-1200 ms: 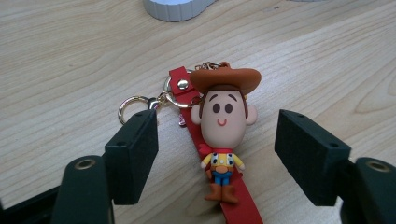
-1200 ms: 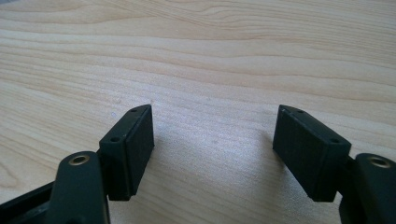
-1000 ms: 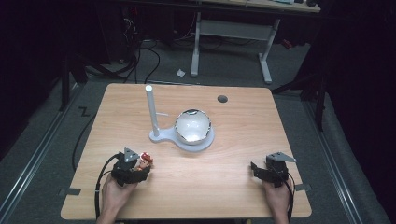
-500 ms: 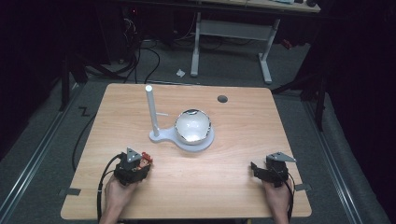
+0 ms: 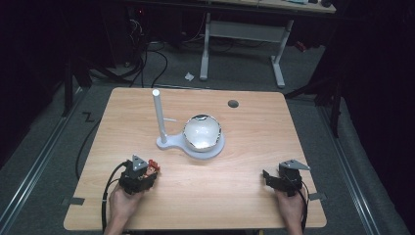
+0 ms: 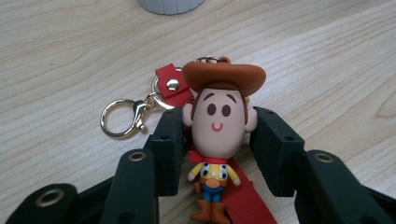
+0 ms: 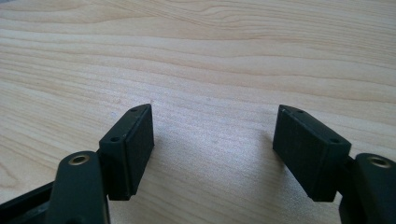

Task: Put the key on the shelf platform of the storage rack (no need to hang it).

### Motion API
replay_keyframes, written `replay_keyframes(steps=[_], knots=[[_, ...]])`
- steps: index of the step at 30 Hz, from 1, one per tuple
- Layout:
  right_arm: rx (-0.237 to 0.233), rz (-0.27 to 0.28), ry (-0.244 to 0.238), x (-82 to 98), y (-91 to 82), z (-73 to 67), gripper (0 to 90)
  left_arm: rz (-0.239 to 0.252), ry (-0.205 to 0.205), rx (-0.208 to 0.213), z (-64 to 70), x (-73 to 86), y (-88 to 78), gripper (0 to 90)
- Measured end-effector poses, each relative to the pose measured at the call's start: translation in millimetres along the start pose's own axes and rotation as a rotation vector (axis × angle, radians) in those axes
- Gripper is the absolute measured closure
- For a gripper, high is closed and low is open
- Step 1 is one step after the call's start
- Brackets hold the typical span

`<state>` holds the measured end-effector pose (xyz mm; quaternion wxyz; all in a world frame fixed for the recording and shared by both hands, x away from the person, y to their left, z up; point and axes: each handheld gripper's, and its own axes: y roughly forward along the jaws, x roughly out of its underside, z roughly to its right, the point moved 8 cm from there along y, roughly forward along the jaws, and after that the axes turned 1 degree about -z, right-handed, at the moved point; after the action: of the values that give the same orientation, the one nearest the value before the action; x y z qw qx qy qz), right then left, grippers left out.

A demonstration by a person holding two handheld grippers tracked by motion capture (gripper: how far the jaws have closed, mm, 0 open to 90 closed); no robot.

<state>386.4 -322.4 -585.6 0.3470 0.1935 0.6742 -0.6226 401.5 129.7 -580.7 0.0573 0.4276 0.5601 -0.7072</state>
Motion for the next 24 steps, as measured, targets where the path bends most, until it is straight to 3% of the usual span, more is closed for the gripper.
replay_keyframes(steps=[24], knots=[[0.001,0.000,0.001,0.0,0.0,0.0,29.6,0.153,0.012,0.052,2.3,-39.0,-50.2,56.3]])
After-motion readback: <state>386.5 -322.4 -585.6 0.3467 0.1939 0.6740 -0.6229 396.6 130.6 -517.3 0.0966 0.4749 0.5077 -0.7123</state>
